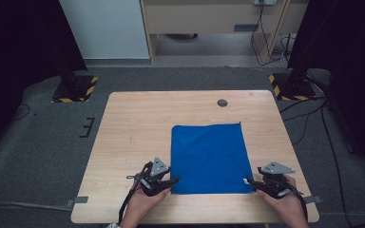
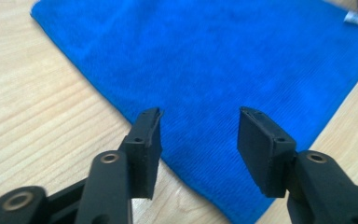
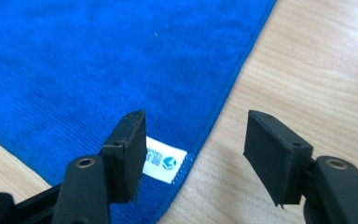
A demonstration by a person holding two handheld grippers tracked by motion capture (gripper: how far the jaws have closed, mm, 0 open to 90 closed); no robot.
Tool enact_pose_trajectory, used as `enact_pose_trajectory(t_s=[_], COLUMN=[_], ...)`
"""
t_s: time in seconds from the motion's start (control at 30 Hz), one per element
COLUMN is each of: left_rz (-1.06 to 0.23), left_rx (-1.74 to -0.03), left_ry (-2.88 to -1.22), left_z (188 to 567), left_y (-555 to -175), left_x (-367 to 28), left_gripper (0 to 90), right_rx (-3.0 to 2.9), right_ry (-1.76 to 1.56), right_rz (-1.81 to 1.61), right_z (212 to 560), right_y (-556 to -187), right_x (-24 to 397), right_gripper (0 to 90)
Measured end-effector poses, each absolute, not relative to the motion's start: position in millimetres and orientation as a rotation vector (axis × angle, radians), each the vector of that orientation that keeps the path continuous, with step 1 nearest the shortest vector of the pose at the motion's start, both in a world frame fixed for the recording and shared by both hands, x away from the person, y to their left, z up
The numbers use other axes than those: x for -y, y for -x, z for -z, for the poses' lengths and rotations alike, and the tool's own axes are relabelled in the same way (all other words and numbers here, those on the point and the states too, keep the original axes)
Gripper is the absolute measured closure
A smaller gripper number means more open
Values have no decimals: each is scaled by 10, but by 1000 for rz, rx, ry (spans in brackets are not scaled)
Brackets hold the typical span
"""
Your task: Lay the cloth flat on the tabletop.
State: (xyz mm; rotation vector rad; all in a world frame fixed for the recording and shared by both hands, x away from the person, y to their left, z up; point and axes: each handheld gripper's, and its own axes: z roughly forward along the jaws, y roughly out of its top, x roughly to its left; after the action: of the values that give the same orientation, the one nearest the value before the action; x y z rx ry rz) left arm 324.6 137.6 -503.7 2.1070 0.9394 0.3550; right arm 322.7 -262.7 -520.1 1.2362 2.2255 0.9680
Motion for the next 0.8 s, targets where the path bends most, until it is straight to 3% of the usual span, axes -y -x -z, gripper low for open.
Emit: enact_pose_trajectory(t_s=[0.3, 0.5, 0.8], left_rz=[-363, -364, -360], left_rx=[-940, -965, -979], left_ry=[-2242, -2244, -2124], left_z=[5212, 5218, 5116], left_y=[-3363, -3390, -3477], left_x=[-1293, -1337, -1412], left_gripper=[495, 493, 277], right_rx=[-2276, -2285, -2227], right_ry=[-1180, -1200, -1208], right_rz=[-861, -863, -961], right_z=[5253, 5252, 5221], right_y=[-3154, -3091, -3168], right_x=[2541, 2553, 2569], right_gripper=[395, 396, 212])
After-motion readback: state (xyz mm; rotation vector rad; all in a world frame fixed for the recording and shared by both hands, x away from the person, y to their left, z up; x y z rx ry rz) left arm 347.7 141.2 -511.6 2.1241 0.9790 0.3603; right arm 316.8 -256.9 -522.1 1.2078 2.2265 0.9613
